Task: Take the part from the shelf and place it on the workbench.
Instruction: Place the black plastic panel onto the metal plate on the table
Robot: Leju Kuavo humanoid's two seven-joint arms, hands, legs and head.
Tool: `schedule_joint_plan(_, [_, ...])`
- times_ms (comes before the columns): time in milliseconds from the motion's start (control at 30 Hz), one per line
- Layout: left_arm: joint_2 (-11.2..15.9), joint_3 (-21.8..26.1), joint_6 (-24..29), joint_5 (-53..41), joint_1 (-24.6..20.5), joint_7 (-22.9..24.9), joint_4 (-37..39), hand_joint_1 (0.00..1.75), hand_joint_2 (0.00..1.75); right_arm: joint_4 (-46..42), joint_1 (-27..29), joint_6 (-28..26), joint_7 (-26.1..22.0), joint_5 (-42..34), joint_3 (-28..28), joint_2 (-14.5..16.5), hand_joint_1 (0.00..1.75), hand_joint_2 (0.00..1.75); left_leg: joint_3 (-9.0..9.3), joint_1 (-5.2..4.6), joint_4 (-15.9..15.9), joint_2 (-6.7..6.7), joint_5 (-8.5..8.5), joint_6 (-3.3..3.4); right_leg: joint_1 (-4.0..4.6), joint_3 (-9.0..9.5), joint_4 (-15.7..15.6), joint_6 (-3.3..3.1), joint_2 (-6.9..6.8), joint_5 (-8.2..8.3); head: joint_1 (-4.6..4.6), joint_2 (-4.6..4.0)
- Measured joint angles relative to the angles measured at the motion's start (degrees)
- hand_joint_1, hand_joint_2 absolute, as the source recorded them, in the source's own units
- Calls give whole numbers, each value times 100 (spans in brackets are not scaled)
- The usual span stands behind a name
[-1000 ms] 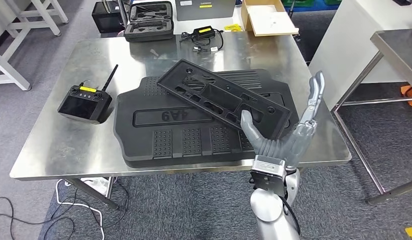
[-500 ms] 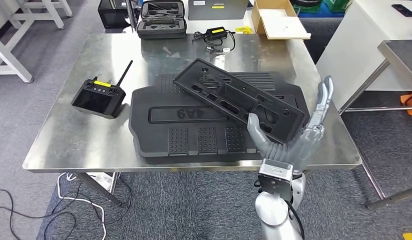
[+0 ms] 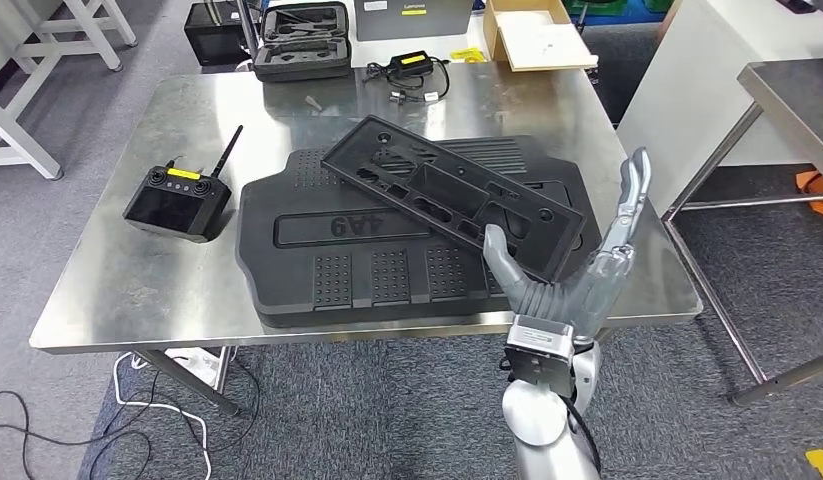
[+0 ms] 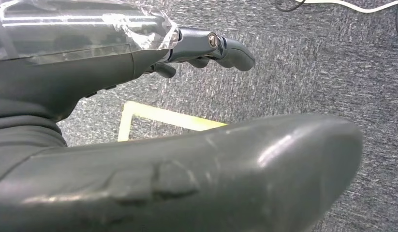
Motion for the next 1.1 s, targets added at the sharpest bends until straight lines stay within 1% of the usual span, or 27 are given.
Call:
schedule_joint_plan(67, [-1,-1,-1,1,-7,-2,0,0,0,0,0,-1,-17,-10,-21,1,0,175,361,11,-753,-5,277,8,2,-13,42,45,7,-17,-26,0])
schedule_joint_plan(100, [-1,-2,-1,1,-9,-3,0,0,0,0,0,-1,-27,-15,-29,1,0,175,455,8,-983,-10,336,24,9,-27,61,79,12,-20,-35,0])
schedule_joint_plan(133, [-2,-3,-2,1,-8,-4,0,0,0,0,0,-2,-36,-21,-35,1,0,175,479,0,-1073,-15,335,49,21,-41,72,114,15,-18,-33,0])
schedule_joint_plan(200, [-2,-5,-2,3,-2,-4,0,0,0,-1,3,-4,-45,-44,-48,0,0,175,459,-11,-1085,-16,353,123,20,-53,68,182,22,-6,-13,0])
schedule_joint_plan(233, [-1,-6,-2,4,-2,-4,0,0,0,-3,8,-4,-46,-58,-60,0,0,175,455,-11,-1098,-7,370,165,10,-62,96,210,24,-38,-1,0])
schedule_joint_plan(267, [-1,-7,-2,5,-7,-4,0,0,0,-6,13,-4,-46,-73,-76,0,0,175,449,-9,-1114,1,390,208,1,-105,207,236,26,-131,13,0])
schedule_joint_plan(300, [-1,-7,-2,7,-12,-4,0,0,0,-9,20,-4,-49,-87,-96,0,0,175,440,-5,-1130,10,409,246,-4,-201,437,255,27,-290,41,0])
schedule_joint_plan(367, [-2,-8,-2,8,-15,-4,0,0,0,-13,47,-4,-55,-112,-137,0,0,175,414,-23,-1133,22,425,288,-4,-516,1170,273,26,-687,121,0])
schedule_joint_plan(400, [-2,-8,-2,9,-11,-4,1,0,0,-13,66,-4,-58,-120,-152,0,0,175,403,-37,-1131,27,429,297,-3,-659,1504,273,26,-815,157,0])
schedule_joint_plan(433, [-2,-9,-2,11,-8,-3,2,0,0,-13,86,-4,-58,-124,-167,0,0,175,397,-51,-1130,30,432,301,-2,-724,1675,265,26,-839,186,0])
schedule_joint_plan(467, [-2,-9,-2,13,-7,-3,3,0,0,-13,100,-4,-54,-130,-180,0,0,175,397,-65,-1128,31,433,303,1,-683,1624,246,25,-752,209,0])
schedule_joint_plan(500, [-2,-9,-2,14,-8,-2,4,0,0,-13,108,-4,-40,-143,-195,0,0,175,403,-77,-1127,30,433,303,10,-528,1336,212,25,-569,231,0])
schedule_joint_plan(533, [-4,-9,-2,15,-10,0,4,0,0,-13,110,-4,-22,-164,-209,0,0,175,410,-85,-1126,29,433,302,26,-319,921,168,25,-366,253,0])
schedule_joint_plan(567, [-7,-9,-2,15,-13,2,4,0,0,-14,112,-4,-4,-203,-221,1,0,175,409,-101,-1118,29,430,296,50,-127,518,126,23,-215,265,0])
schedule_joint_plan(600, [-10,-10,-2,15,-16,5,4,0,0,-15,115,-4,12,-257,-231,1,0,175,401,-107,-1110,30,433,281,74,3,226,95,24,-125,272,0])
schedule_joint_plan(633, [-13,-10,-2,17,-18,10,4,0,0,-18,123,-4,23,-326,-238,2,0,175,388,-108,-1105,31,438,262,95,55,80,78,27,-103,272,0])
schedule_joint_plan(700, [-13,-11,-2,21,-23,17,4,0,0,-24,148,-4,34,-480,-247,2,0,175,375,-104,-1108,33,454,206,104,54,25,57,37,-95,263,0])
schedule_joint_plan(733, [-13,-11,-2,22,-24,19,4,0,0,-25,158,-4,36,-545,-250,3,0,175,374,-103,-1080,27,429,177,90,59,-1,39,32,-73,261,0])
schedule_joint_plan(767, [-13,-11,-1,23,-26,19,5,0,0,-26,162,-4,36,-590,-252,5,0,175,345,-105,-990,19,353,146,70,63,-29,16,24,-49,241,0])
schedule_joint_plan(800, [-13,-11,-1,24,-29,20,6,0,0,-27,163,-4,36,-617,-254,7,0,175,271,-103,-796,12,215,116,48,65,-55,-6,14,-26,207,0])
schedule_joint_plan(867, [-13,-16,0,24,-28,20,7,0,0,-28,167,-4,50,-630,-260,11,0,175,-4,-75,-127,5,-169,64,41,53,-60,-25,-4,-9,127,0])
schedule_joint_plan(900, [-13,-22,0,24,-23,20,8,0,0,-28,170,-4,60,-628,-263,11,0,175,-140,-59,206,6,-309,42,41,45,-54,-28,-7,-7,98,0])
schedule_joint_plan(933, [-13,-27,0,24,-17,20,8,0,0,-28,174,-4,70,-627,-266,11,0,175,-211,-46,401,7,-353,25,41,40,-47,-28,-9,-7,78,0])
schedule_joint_plan(967, [-13,-32,0,24,-12,20,9,0,0,-28,179,-5,74,-627,-270,11,0,175,-187,-33,391,8,-289,15,38,37,-39,-27,-7,-8,60,0])
schedule_joint_plan(1000, [-13,-34,0,23,-11,20,10,0,0,-29,184,-5,78,-628,-273,11,0,175,-66,-20,167,8,-133,10,34,37,-28,-21,-4,-12,42,0])
schedule_joint_plan(1033, [-12,-35,0,22,-12,20,10,0,0,-31,188,-6,79,-632,-275,11,0,175,123,-5,-212,8,68,9,29,39,-14,-10,0,-19,26,0])
schedule_joint_plan(1100, [-12,-38,-1,19,-19,20,11,0,0,-46,191,-7,79,-639,-278,10,0,175,421,-1,-874,1,312,29,42,21,29,38,7,-37,-7,0])
